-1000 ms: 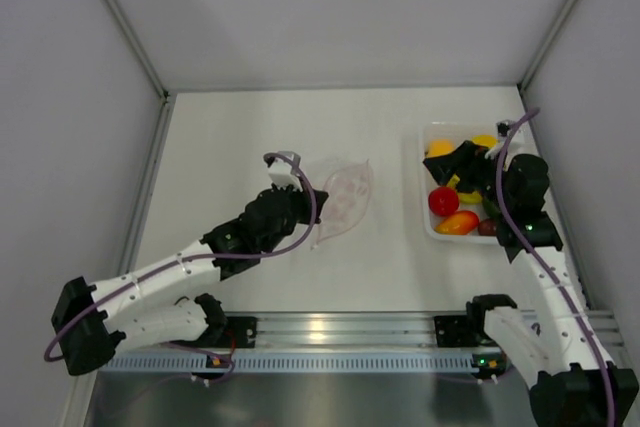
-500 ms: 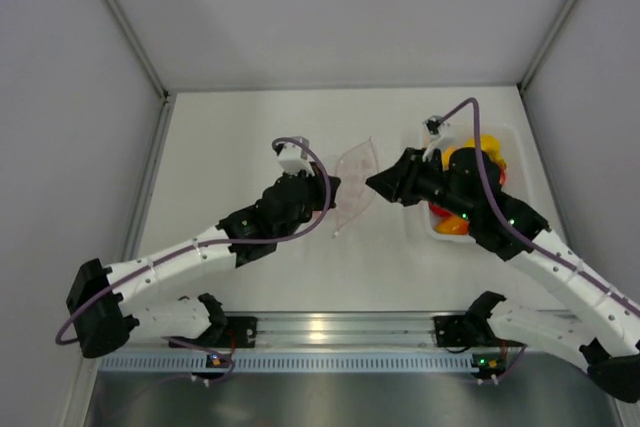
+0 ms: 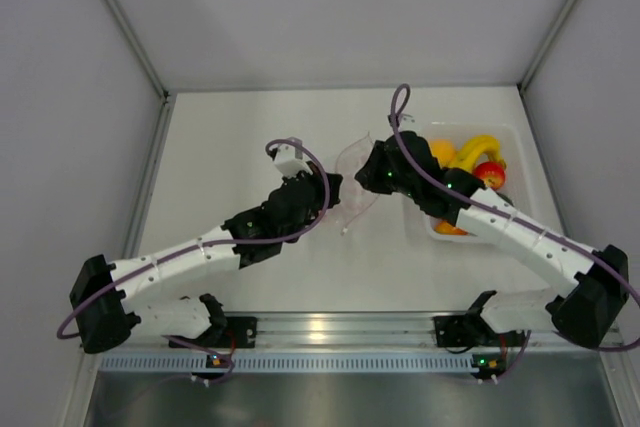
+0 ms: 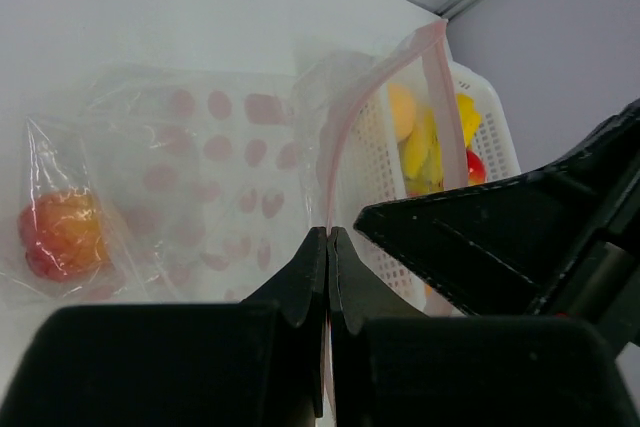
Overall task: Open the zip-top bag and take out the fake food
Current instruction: Adjust the zipper food storage bag at the center of the board.
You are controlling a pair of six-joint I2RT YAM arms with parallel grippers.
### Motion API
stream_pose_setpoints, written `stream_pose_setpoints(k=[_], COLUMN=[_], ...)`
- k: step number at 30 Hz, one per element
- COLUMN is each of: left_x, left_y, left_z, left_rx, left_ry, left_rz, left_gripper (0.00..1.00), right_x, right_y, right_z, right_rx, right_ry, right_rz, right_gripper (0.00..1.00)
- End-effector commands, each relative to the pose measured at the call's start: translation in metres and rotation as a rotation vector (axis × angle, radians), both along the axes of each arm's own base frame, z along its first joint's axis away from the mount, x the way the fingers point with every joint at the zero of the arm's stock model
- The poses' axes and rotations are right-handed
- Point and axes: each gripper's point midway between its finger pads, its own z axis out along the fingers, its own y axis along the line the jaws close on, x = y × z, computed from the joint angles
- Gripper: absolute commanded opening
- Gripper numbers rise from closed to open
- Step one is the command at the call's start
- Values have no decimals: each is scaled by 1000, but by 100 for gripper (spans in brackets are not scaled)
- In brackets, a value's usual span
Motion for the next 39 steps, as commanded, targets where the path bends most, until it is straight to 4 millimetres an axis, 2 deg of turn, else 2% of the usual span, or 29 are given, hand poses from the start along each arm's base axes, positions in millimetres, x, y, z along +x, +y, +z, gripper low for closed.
stream_pose_setpoints(k=[1, 3, 8, 11, 13, 14, 16, 19, 21, 22, 27, 31, 33, 35, 36, 39], left_x=[3, 0, -7, -12, -14, -14, -15, -14, -10, -11, -12, -14, -14, -14, -13, -13], left_y=[-2, -10, -25, -29, -28, -29, -28, -14, 0, 6, 22, 25, 21, 12, 8, -2], left_z=[42, 45, 47, 47, 50, 52, 55, 56, 54, 52, 53, 53, 51, 53, 52, 51], left_rx=[-127, -138, -149, -156, -171, -174, -178, -180, -193, -215, -252, -279, -268, -270, -267, -288], left_ry=[-59, -68, -83, -89, -98, -102, -107, -117, -116, -108, -111, -105, -100, -96, -90, -74], left_rz=[25, -16, -90, -98, -95, -93, -90, -37, 29, 46, 101, 107, 93, 68, 64, 52], left_gripper=[0, 0, 0, 0, 0, 0, 0, 0, 0, 0, 0, 0, 0, 0, 0, 0], right_x=[9, 11, 19, 29, 35, 40, 42, 40, 39, 35, 40, 45, 43, 40, 38, 32], right_y=[3, 13, 39, 41, 38, 35, 23, 5, -2, -7, -42, -75, -75, -59, -44, -23], right_z=[6, -8, -15, -22, -31, -40, -56, -84, -86, -94, -100, -98, -91, -77, -71, -53], right_rx=[-2, -19, 6, -19, -56, -85, -170, -267, -252, -258, -317, -397, -403, -324, -265, -183], right_ry=[-27, -4, 38, 49, 55, 60, 75, 102, 94, 106, 109, 86, 81, 67, 59, 47], right_rz=[-58, -39, 13, -21, -56, -76, -112, -143, -154, -149, -208, -297, -285, -220, -161, -73], right_gripper=[15, 15, 15, 14, 10, 6, 5, 5, 4, 4, 2, 0, 0, 0, 0, 0])
